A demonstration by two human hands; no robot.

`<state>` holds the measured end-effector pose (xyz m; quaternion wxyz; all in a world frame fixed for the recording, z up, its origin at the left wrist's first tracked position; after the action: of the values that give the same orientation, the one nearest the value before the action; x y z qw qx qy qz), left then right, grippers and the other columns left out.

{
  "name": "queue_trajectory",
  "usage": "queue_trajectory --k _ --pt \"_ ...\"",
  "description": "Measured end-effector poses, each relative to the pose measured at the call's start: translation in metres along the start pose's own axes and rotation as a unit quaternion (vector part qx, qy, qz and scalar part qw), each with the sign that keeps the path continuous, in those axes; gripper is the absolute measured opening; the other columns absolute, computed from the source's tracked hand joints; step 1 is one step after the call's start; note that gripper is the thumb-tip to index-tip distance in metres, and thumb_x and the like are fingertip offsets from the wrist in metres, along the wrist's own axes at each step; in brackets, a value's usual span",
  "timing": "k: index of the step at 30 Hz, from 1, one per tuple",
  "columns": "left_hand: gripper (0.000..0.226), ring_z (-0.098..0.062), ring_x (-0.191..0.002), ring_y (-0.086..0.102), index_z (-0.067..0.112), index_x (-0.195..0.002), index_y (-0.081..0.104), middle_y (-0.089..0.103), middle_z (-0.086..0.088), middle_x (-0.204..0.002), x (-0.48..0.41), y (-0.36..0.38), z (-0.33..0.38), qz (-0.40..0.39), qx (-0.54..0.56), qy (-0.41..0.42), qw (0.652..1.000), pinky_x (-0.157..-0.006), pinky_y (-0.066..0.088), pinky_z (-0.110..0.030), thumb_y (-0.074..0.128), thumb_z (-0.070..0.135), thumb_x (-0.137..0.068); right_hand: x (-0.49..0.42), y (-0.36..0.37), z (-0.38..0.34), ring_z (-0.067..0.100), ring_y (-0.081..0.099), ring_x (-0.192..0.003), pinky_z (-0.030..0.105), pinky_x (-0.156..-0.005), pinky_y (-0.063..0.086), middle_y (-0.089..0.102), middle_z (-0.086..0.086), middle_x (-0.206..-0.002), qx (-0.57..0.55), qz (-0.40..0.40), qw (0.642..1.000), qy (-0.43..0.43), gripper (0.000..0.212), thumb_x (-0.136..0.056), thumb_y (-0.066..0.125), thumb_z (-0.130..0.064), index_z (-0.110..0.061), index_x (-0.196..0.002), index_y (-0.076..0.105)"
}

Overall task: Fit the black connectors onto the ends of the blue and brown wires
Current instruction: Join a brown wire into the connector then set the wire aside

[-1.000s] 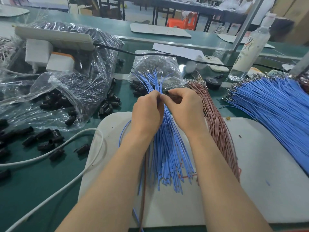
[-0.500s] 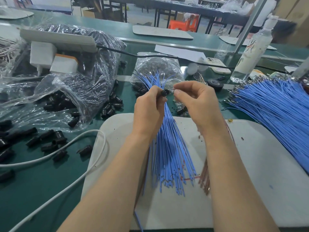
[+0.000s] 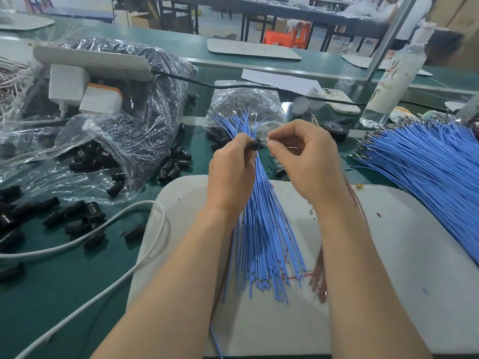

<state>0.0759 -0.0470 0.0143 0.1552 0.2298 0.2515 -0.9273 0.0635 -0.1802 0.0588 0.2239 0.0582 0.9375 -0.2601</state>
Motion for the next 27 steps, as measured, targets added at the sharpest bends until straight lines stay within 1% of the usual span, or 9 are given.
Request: queue_trajectory --k 2,6,8,11,14,18,23,25,27 --pt "0.01 -0.033 -0.075 0.053 0.006 -0.088 0.059 0.064 -0.009 -0.079 0.0 -0.001 0.0 0.001 -0.008 0.0 1.0 -0.068 0.045 -0.043 0.051 0.006 -0.093 0.0 0.0 0.0 0.002 0.064 -0.074 0.018 -0.077 0.052 0.067 -0.008 -0.079 0.014 0.006 1.0 -0.001 0.008 -0.085 0.066 -0.006 -0.011 -0.09 0.07" --pt "0.012 -0.025 -0.07 0.048 0.01 -0.086 0.06 0.061 -0.002 -0.077 0.001 -0.001 -0.002 0.002 -0.018 -0.006 1.0 -0.064 0.039 -0.036 0.051 0.008 -0.094 -0.001 0.003 0.001 0.004 0.064 -0.073 0.019 -0.076 0.053 0.068 -0.007 -0.077 0.03 0.008 1.0 0.001 0.008 -0.084 0.067 -0.007 -0.012 -0.089 0.071" --pt "0.011 -0.028 -0.073 0.052 0.008 -0.088 0.06 0.065 -0.005 -0.08 0.001 0.0 -0.004 -0.001 -0.023 -0.014 1.0 -0.067 0.043 -0.038 0.051 0.009 -0.094 -0.001 0.0 0.003 0.003 0.064 -0.073 0.019 -0.076 0.053 0.067 -0.009 -0.076 0.032 0.015 0.999 0.001 0.007 -0.084 0.067 -0.008 -0.013 -0.088 0.071" --pt "0.012 -0.033 -0.079 0.058 0.005 -0.092 0.061 0.067 -0.009 -0.083 0.0 -0.001 -0.008 -0.003 -0.026 -0.024 0.999 -0.073 0.048 -0.044 0.052 0.012 -0.095 -0.004 -0.022 0.017 0.002 0.063 -0.074 0.023 -0.079 0.054 0.067 -0.009 -0.08 0.017 0.079 0.996 0.025 0.009 -0.085 0.066 -0.009 -0.012 -0.092 0.07" --pt "0.012 -0.028 -0.078 0.061 0.005 -0.092 0.062 0.067 -0.006 -0.081 0.001 -0.002 -0.01 -0.001 -0.01 -0.032 0.999 -0.074 0.05 -0.042 0.055 0.014 -0.094 -0.003 -0.038 0.048 0.006 0.061 -0.077 0.026 -0.083 0.053 0.068 -0.003 -0.086 0.044 0.127 0.986 0.095 0.012 -0.086 0.063 -0.007 -0.012 -0.095 0.069" --pt "0.01 -0.023 -0.078 0.063 0.006 -0.095 0.063 0.068 -0.002 -0.082 0.002 0.002 -0.011 -0.011 0.025 -0.042 0.999 -0.078 0.052 -0.039 0.061 0.015 -0.091 -0.001 -0.028 0.081 0.009 0.059 -0.087 0.019 -0.082 0.046 0.07 0.004 -0.102 0.104 0.089 0.976 0.168 0.023 -0.088 0.057 -0.007 -0.013 -0.105 0.071" --pt "0.009 -0.025 -0.074 0.062 0.006 -0.092 0.062 0.067 -0.004 -0.077 0.002 0.003 -0.012 -0.015 0.013 -0.033 0.999 -0.073 0.052 -0.04 0.06 0.015 -0.092 -0.002 -0.01 0.083 0.016 0.06 -0.107 0.031 -0.101 0.045 0.066 0.006 -0.117 0.111 0.031 0.98 0.16 0.036 -0.09 0.047 0.0 -0.011 -0.119 0.065" --pt "0.009 -0.024 -0.073 0.061 0.007 -0.092 0.063 0.066 -0.003 -0.076 0.002 0.002 -0.013 -0.014 0.005 -0.035 0.999 -0.072 0.052 -0.039 0.059 0.015 -0.092 -0.001 -0.01 0.084 0.013 0.059 -0.107 0.028 -0.1 0.045 0.065 0.004 -0.118 0.105 0.029 0.981 0.158 0.041 -0.09 0.043 0.004 -0.012 -0.123 0.061" --pt "0.01 -0.025 -0.073 0.061 0.006 -0.092 0.064 0.066 -0.004 -0.077 0.002 0.003 -0.014 -0.016 0.0 -0.036 0.999 -0.072 0.052 -0.037 0.059 0.015 -0.092 -0.001 -0.02 0.088 0.014 0.06 -0.102 0.025 -0.093 0.047 0.065 0.003 -0.112 0.121 0.058 0.977 0.164 0.041 -0.088 0.043 0.005 -0.013 -0.119 0.063"
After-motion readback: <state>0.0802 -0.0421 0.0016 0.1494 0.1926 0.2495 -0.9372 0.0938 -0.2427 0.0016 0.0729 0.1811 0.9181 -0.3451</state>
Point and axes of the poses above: each hand's wrist, its own x-axis away from the middle knuckle, its own y-axis out of the palm, z = x × y, the point moved 10 cm from there along -x, towards the middle knuckle
